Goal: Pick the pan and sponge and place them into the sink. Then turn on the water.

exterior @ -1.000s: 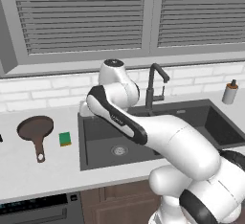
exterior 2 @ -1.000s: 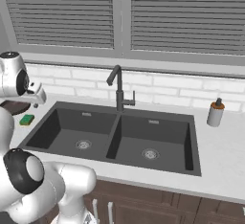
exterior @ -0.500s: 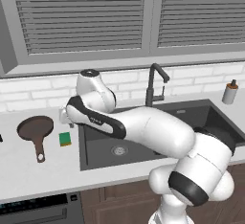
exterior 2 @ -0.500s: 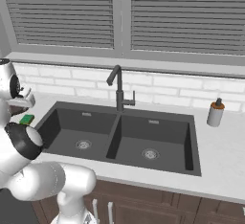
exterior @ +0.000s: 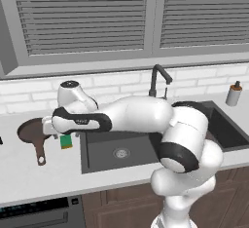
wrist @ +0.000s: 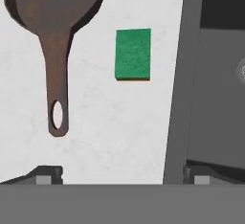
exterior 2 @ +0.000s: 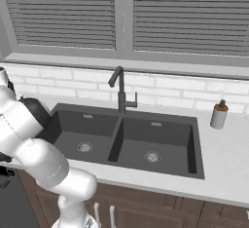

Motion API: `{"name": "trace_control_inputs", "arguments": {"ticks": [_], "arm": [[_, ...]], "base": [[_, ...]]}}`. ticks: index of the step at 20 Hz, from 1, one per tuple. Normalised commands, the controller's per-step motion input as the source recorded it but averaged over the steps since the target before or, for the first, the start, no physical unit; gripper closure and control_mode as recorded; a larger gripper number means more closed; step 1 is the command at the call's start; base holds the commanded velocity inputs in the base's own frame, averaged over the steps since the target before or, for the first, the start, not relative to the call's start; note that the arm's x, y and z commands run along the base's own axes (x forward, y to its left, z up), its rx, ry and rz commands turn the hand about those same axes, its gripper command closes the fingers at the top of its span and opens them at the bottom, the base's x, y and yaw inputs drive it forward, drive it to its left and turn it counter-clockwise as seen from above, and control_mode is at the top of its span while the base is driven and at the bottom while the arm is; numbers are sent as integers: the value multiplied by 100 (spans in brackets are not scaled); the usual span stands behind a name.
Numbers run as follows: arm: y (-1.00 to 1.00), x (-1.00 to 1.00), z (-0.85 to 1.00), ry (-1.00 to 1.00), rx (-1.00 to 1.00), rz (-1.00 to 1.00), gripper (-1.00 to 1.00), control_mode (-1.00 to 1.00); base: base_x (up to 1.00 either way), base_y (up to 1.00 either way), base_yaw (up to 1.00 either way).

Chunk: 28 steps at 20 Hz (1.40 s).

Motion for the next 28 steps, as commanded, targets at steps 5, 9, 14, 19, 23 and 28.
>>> {"name": "trace_control_inputs", "arguments": {"ticks": [5,9,14,19,23,28], "arm": [[56,20,-25,8,-7,0,-100,-100],[47,23,-11,0,-7,0,-100,-100],[44,22,-16,0,-10,0,-100,-100],[40,16,-16,0,-8,0,-100,-100],[26,18,-14,0,-5,0,-100,-100],[-2,2,-44,-3,0,1,-100,-100]], "base": [[0,0,0],[0,0,0],[0,0,0],[0,0,0],[0,0,0],[0,0,0]]}}
